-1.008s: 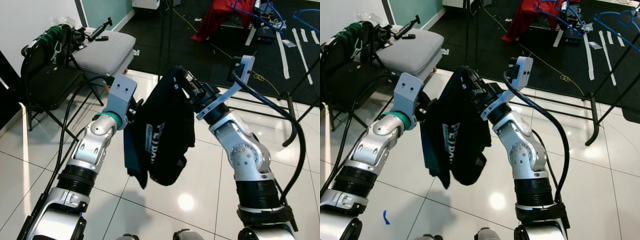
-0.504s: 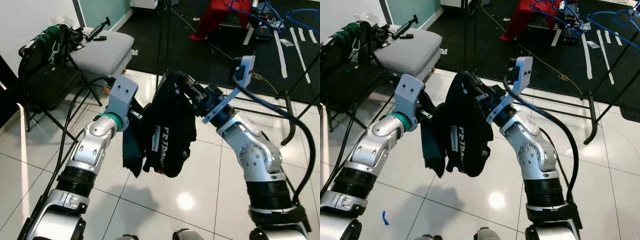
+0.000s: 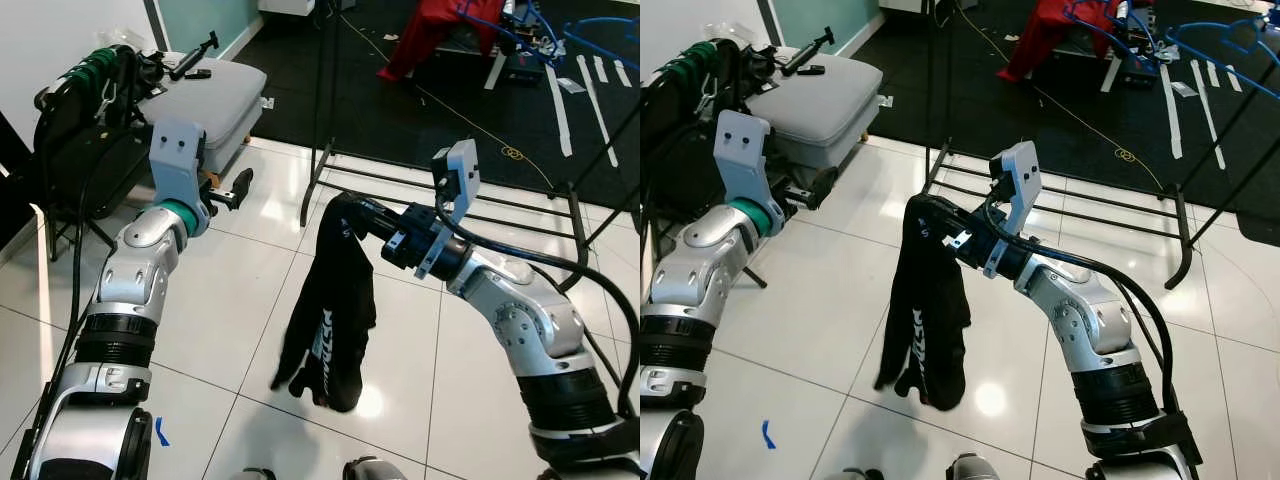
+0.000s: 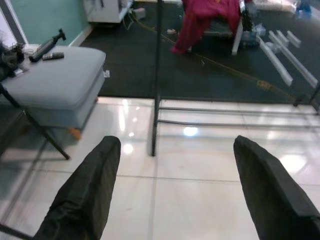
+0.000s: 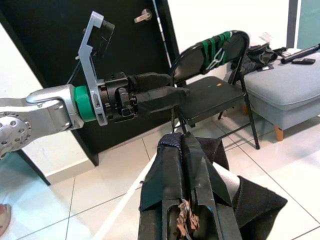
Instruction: Hang hanger
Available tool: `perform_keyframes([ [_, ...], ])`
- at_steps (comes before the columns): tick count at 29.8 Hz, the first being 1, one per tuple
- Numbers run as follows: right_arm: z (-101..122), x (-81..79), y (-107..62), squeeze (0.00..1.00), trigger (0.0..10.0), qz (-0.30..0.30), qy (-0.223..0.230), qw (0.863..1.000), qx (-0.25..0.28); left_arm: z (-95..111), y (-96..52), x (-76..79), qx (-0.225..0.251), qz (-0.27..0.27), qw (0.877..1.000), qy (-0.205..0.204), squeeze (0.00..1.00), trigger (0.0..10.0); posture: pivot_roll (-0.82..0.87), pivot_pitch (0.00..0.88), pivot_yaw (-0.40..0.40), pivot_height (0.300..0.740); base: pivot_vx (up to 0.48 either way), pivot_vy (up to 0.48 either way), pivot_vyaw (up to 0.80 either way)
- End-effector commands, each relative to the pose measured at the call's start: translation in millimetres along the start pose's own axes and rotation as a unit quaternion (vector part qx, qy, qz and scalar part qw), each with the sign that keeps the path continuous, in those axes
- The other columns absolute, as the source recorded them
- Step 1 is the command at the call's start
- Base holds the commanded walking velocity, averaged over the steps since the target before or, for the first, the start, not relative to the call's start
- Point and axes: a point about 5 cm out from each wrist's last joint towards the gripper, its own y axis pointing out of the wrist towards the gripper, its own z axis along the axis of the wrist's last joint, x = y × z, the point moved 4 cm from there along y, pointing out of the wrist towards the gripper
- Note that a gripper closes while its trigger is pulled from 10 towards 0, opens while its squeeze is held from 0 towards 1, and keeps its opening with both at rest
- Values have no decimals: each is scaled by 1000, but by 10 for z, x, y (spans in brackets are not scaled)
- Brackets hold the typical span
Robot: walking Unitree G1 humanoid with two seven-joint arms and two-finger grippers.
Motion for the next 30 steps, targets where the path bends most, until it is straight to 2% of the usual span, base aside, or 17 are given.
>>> perform_keyframes([
  [1,-9,2,-34,0,0,2,-4,1000,-4,30,-13,57,10,-32,999,-35,0,10000,-56,47,31,740,0,0,0],
  [2,-9,2,-34,0,0,2,-4,1000,-4,30,-13,57,10,-32,999,-35,0,10000,-56,47,31,740,0,0,0],
  [3,-10,9,-37,0,0,2,-4,1000,-4,49,-35,148,15,-70,997,-37,0,10000,-56,47,31,740,0,0,0],
  [4,12,-4,-42,0,0,15,0,1000,-1,-2,-129,396,6,-163,987,-8,0,10000,-56,47,31,740,0,0,0],
  [5,12,-4,-42,0,0,15,0,1000,-1,-2,-129,396,6,-163,987,-8,0,10000,-56,47,31,740,0,0,0],
  [7,54,-30,-54,0,0,38,6,999,3,-133,-315,749,-13,-289,957,28,0,10000,-58,47,30,740,0,0,0],
  [8,54,-30,-54,0,0,38,6,999,3,-133,-315,749,-13,-289,957,28,0,10000,-58,47,30,740,0,0,0],
  [9,86,-54,-67,0,0,56,9,998,4,-198,-405,920,-15,-341,939,47,0,10000,-61,48,29,740,0,0,0],
  [11,116,-80,-81,0,0,73,12,997,4,-246,-477,1061,-13,-380,923,62,0,10000,-61,48,29,740,0,0,0],
  [12,116,-80,-81,0,0,73,12,997,4,-246,-477,1061,-13,-380,923,62,0,10000,-61,48,29,740,0,0,0],
  [13,143,-122,-104,0,0,97,15,995,0,-307,-531,1161,-20,-412,909,64,0,10000,-63,49,26,740,0,0,0],
  [14,143,-122,-104,0,0,97,15,995,0,-307,-531,1161,-20,-412,909,64,0,10000,-63,49,26,740,0,0,0],
  [15,158,-158,-127,0,0,117,16,993,-6,-349,-559,1215,-23,-431,900,64,0,10000,-64,49,26,740,0,0,0],
  [17,172,-195,-154,0,0,138,18,990,-14,-363,-579,1256,-21,-448,892,55,0,10000,-66,49,28,740,0,0,0],
  [25,175,-259,-220,0,0,182,21,982,-39,-236,-572,1304,10,-472,882,10,0,10000,-65,49,28,740,0,0,0],
  [27,162,-264,-223,0,0,189,22,981,-46,-200,-606,1378,18,-493,870,-13,0,10000,-69,48,30,740,0,0,0],
  [30,155,-262,-224,0,0,190,22,980,-49,-193,-623,1403,20,-501,865,-20,0,10000,-69,48,30,740,0,0,0],
])
